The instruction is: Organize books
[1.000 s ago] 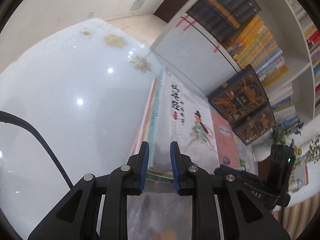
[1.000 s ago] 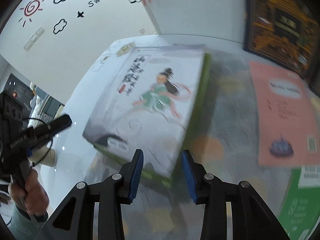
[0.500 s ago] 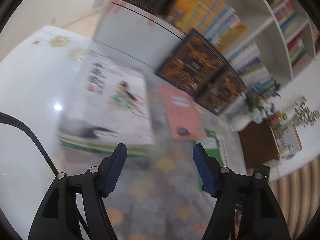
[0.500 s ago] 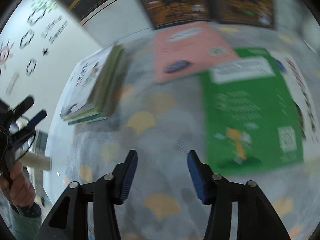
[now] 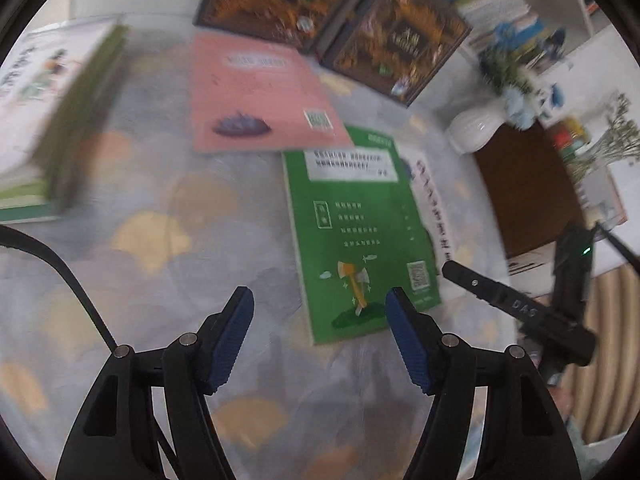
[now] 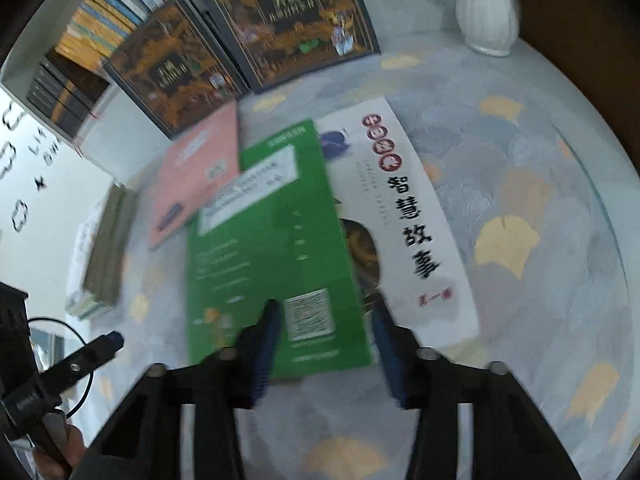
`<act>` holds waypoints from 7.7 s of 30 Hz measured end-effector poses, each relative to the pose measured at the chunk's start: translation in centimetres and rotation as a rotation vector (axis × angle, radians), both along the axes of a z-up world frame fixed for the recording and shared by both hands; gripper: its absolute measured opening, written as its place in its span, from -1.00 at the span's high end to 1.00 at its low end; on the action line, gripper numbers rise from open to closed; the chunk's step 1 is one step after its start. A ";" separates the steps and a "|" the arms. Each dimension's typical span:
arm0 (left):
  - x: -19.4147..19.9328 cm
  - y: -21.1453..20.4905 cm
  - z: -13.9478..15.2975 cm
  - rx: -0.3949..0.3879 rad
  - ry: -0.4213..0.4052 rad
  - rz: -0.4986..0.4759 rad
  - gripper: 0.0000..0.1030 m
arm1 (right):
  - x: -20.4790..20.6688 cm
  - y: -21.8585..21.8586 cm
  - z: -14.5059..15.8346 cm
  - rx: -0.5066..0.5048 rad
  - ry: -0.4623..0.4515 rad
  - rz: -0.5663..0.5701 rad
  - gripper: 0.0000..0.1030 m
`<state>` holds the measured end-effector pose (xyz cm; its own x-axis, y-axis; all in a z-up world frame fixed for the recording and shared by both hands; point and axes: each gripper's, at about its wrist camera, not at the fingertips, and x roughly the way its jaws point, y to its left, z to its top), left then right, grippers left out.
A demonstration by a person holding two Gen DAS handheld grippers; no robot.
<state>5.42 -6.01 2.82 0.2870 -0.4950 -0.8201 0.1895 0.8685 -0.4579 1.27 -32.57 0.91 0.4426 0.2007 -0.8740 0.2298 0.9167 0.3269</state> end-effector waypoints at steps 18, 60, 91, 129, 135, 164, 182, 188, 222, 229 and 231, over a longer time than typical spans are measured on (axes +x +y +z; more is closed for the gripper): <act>-7.3 -3.5 -3.2 0.039 0.100 0.081 -0.28 | -6.2 -0.1 -2.4 0.031 0.039 0.228 0.25; -10.5 18.2 5.1 0.047 -0.036 0.397 -0.33 | -7.5 15.3 8.2 0.279 -0.144 0.492 0.07; -10.3 16.1 0.5 -0.345 0.097 0.045 -0.18 | -9.0 14.4 -4.8 0.177 0.034 0.194 0.46; -7.3 15.3 -2.0 -0.379 0.239 0.058 0.76 | -6.4 12.7 -4.3 0.588 0.022 0.059 0.55; -7.5 13.8 -0.9 -0.239 0.147 -0.031 0.76 | -6.6 16.5 -0.5 0.217 -0.027 0.218 0.55; 0.0 24.5 9.2 -0.268 -0.201 0.149 0.70 | 4.5 28.5 9.7 0.071 -0.348 0.495 0.52; 7.7 31.5 3.7 -0.181 -0.126 0.339 0.60 | 15.1 34.9 3.8 0.160 -0.217 0.487 0.50; 6.1 33.9 2.6 -0.155 -0.105 0.430 0.52 | 15.4 35.4 1.7 0.147 -0.142 0.496 0.49; -4.8 6.9 11.8 -0.015 -0.228 0.101 0.47 | -5.9 6.7 6.5 0.036 -0.118 0.139 -0.14; -6.2 2.1 12.5 -0.013 -0.221 0.081 0.32 | -7.3 2.3 6.4 0.033 -0.093 0.103 -0.17; -6.5 1.2 12.6 -0.016 -0.215 0.088 0.15 | -7.7 1.1 6.1 0.037 -0.085 0.097 -0.18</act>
